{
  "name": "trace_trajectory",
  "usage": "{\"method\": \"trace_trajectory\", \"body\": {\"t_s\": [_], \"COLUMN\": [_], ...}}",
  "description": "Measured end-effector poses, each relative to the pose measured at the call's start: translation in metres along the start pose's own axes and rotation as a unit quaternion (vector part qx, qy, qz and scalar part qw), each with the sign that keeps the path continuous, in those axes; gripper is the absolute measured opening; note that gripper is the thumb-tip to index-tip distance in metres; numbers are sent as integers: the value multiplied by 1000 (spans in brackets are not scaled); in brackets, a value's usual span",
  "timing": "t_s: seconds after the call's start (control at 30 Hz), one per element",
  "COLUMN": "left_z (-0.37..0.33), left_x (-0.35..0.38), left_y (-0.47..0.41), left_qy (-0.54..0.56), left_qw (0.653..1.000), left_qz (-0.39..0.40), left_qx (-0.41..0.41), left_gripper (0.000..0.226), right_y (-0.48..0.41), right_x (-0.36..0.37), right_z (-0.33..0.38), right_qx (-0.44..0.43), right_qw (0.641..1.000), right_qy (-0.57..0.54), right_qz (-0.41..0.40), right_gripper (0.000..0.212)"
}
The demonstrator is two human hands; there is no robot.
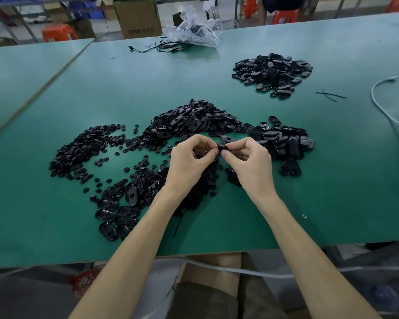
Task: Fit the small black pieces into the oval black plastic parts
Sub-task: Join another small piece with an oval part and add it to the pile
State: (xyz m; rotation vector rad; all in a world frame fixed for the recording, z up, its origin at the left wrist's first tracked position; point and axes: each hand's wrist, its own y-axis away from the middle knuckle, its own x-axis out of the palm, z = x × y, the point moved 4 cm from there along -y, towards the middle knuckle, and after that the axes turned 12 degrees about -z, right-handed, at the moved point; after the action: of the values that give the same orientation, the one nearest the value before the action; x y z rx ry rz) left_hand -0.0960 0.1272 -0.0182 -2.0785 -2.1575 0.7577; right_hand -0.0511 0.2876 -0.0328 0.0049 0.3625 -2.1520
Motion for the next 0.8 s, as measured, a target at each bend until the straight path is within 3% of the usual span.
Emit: {"method": "trace_trajectory", "body": {"t_s": [0.8], "left_z": [1], "left_x": [2], "left_y": [2], "left_qy": [-73], "left_qw": [996], "left_qz": [-35], "left_qx": [24], "left_gripper": [8], "right_y": [3], "right_x": [-1], "right_z": [3], "right_qx": [22], "right_qw": [999], "right_qy": [-25], "right_qz": [14], "right_gripper": [8]}}
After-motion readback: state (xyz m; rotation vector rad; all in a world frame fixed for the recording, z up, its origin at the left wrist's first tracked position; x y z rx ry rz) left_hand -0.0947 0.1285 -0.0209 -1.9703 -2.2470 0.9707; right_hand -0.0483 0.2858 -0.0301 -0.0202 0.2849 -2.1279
